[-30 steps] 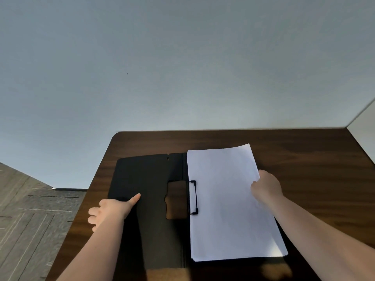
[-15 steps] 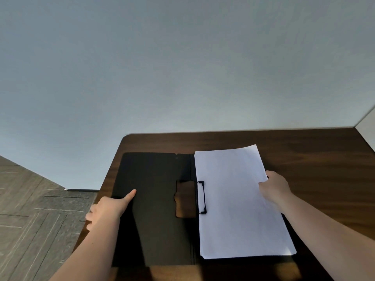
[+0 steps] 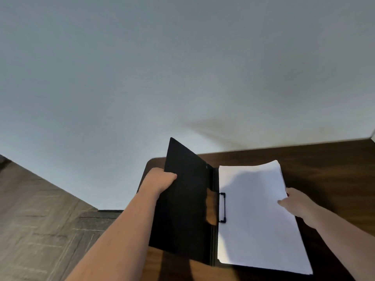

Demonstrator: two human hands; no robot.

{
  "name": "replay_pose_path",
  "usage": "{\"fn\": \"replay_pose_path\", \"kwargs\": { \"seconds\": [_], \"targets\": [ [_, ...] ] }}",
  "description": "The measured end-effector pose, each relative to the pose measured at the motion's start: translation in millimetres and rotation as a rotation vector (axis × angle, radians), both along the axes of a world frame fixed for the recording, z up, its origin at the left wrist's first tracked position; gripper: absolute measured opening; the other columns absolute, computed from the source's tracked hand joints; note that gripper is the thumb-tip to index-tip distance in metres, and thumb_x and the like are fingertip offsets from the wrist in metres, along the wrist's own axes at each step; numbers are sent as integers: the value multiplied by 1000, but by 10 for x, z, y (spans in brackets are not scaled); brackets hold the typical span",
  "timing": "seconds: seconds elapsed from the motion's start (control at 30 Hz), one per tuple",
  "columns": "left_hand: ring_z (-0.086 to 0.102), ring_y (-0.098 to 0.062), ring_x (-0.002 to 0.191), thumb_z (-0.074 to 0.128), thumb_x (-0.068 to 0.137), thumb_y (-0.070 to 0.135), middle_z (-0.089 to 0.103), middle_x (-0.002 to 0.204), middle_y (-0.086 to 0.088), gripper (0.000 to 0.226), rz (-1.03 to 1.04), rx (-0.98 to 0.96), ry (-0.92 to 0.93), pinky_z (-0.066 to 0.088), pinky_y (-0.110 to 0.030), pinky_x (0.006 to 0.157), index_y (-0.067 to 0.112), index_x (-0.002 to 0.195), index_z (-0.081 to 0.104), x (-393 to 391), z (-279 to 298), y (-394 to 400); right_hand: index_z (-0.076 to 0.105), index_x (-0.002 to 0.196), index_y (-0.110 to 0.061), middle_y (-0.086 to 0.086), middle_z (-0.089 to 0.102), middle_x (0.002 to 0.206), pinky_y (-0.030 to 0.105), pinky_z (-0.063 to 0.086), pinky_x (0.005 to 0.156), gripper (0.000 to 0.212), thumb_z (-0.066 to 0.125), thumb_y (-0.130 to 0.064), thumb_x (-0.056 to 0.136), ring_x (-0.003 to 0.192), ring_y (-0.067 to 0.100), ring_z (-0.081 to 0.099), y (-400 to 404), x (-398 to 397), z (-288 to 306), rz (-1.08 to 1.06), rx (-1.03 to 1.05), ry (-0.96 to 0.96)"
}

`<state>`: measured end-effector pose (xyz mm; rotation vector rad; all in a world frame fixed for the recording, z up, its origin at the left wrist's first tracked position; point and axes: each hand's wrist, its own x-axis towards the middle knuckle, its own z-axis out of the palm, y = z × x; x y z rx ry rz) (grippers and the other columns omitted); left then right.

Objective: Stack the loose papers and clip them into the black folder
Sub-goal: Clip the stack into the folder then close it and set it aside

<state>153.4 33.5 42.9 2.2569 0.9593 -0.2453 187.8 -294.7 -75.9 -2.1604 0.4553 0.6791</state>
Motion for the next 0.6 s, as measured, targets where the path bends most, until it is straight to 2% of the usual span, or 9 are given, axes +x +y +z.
{"fn": "replay_pose_path", "kwargs": {
  "seconds": [0.07, 0.1, 0.17, 0.2, 0.27, 0.4, 0.47, 0.53, 0.6],
  "targets": [
    [69, -27, 88, 63, 78, 21, 71, 94, -11, 15, -75, -101, 47, 56, -41, 89, 8, 84, 68, 101, 74, -216, 55, 123, -5, 6, 56, 97, 34, 43, 76, 31, 52, -9, 92, 89, 22, 54, 6, -8, 23, 3, 29, 9],
    [69, -25, 83, 65, 78, 26, 71, 92, -10, 24, -118, -161, 75, 58, -38, 82, 6, 91, 68, 140, 103, -351, 56, 123, -5, 6, 56, 99, 35, 43, 78, 31, 51, -9, 93, 90, 22, 54, 12, -20, 49, 5, 55, 19],
    [54, -15, 55, 64, 80, 50, 60, 66, -1, 40, -234, -235, 167, 45, -23, 55, 11, 74, 63, 188, 142, -683, 55, 125, -7, 7, 58, 101, 34, 44, 78, 33, 49, -8, 93, 87, 20, 54, 13, -26, 67, -13, 89, 32],
    [42, -12, 47, 59, 78, 64, 49, 55, 2, 52, -284, -266, 215, 33, -22, 48, 15, 61, 54, 207, 136, -876, 52, 130, -9, 7, 60, 107, 33, 46, 77, 37, 49, -10, 93, 88, 20, 56, -10, -31, 58, -25, 94, 39],
    [38, -13, 46, 50, 72, 79, 42, 52, 2, 64, -330, -327, 256, 32, -22, 48, 17, 56, 44, 252, 45, -1243, 47, 137, -12, 7, 61, 125, 32, 50, 80, 43, 49, -13, 94, 100, 22, 61, -72, -46, 31, -45, 111, 51],
    [56, -19, 73, 46, 87, 66, 56, 75, -5, 62, -321, -340, 283, 47, -28, 70, 5, 89, 59, 314, -392, -1632, 46, 138, -12, 8, 53, 139, 35, 44, 94, 41, 45, -16, 97, 125, 26, 52, -244, -104, -2, -45, 111, 15],
    [64, -27, 101, 50, 91, 51, 68, 103, -10, 57, -334, -172, 247, 50, -35, 89, 1, 115, 59, 304, -690, -1599, 43, 142, -12, 7, 46, 146, 35, 36, 105, 44, 43, -17, 99, 133, 25, 44, -316, -111, -40, -25, 129, -2],
    [58, -30, 118, 57, 87, 45, 62, 126, -12, 54, -339, 29, 224, 46, -37, 96, 7, 126, 54, 257, -932, -1494, 41, 143, -14, 6, 42, 150, 38, 33, 113, 45, 43, -19, 98, 135, 24, 42, -381, -92, -105, -36, 149, -13],
    [48, -33, 128, 61, 84, 44, 50, 138, -13, 62, -272, 110, 257, 42, -40, 101, 12, 134, 44, 177, -1095, -1394, 42, 143, -15, 5, 44, 148, 39, 35, 113, 46, 46, -19, 97, 134, 23, 44, -427, -86, -159, -39, 161, -23]
  ]
}}
